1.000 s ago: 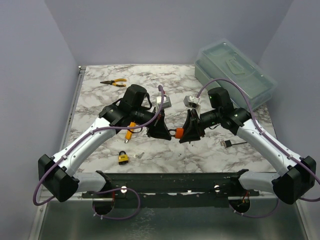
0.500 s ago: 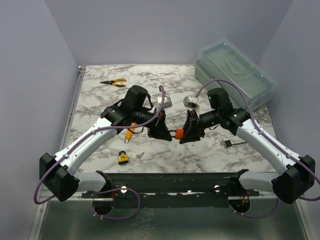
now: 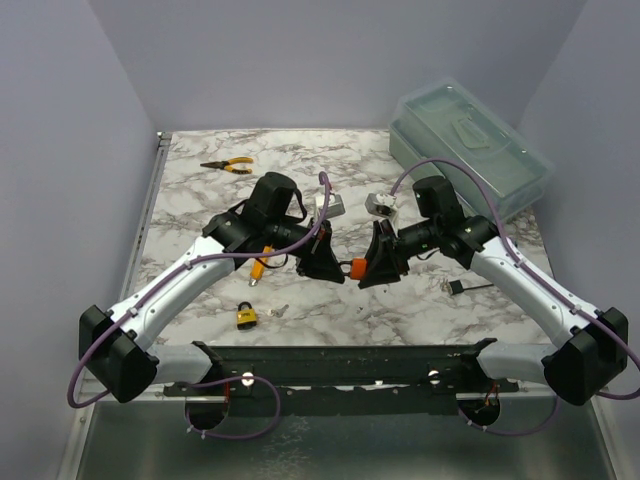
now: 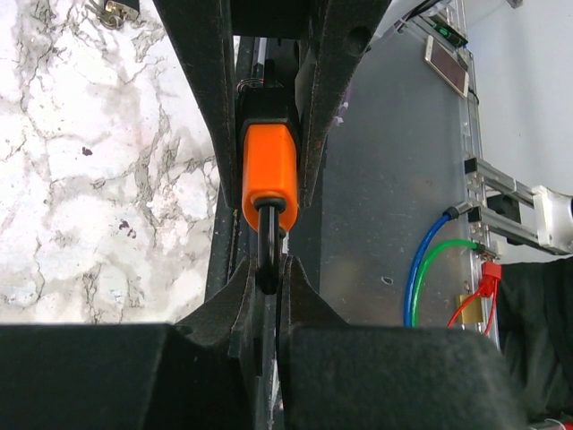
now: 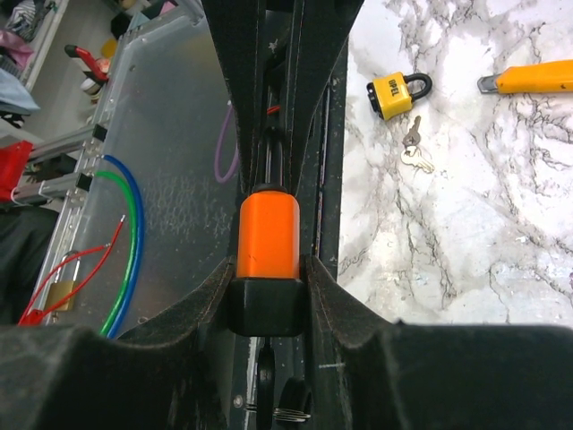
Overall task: Lock with the key
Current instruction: Lock the lock.
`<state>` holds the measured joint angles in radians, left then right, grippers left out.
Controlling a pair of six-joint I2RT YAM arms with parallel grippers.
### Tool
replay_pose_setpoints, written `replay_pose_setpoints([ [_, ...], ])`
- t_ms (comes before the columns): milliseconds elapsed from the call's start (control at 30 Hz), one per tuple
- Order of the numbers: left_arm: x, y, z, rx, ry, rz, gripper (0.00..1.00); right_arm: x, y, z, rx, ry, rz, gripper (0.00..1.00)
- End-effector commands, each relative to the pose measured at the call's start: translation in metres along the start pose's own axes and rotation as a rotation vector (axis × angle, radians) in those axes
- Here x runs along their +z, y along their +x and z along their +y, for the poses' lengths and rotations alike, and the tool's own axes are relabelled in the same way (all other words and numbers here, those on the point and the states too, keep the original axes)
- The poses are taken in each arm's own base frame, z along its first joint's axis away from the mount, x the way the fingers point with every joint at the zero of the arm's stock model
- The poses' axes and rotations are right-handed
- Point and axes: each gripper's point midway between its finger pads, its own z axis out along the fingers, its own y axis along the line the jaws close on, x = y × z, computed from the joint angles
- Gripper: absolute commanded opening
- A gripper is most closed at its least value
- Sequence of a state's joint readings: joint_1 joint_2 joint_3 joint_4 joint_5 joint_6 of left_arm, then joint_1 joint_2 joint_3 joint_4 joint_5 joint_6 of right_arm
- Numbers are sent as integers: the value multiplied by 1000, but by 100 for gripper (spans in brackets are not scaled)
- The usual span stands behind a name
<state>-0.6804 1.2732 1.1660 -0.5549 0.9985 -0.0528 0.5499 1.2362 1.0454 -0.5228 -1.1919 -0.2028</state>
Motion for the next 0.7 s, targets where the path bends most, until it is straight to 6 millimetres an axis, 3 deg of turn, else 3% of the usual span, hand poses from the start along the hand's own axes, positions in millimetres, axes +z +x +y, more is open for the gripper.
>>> replay_pose_setpoints([
  [0,10,-18,-8,143,45,-66,0,11,-22,8,-135,-57,-31,0],
  [233,-26,-10,-2,174,-51,-59,2,0,-15,4,-104,22,-16,0],
  [267,-31,-11,-2,167,-58,-60,6,-2,-15,1,-96,31,-17,0],
  [400,-44,-18,0,123,-75,-64,40,-5,-16,-4,-91,44,-18,0],
  [600,-51,-26,4,115,-139,-71,59,-4,-20,-5,-105,36,-26,0],
  [667,-50,-28,5,92,-136,-73,73,-4,-21,-4,-113,24,-34,0],
])
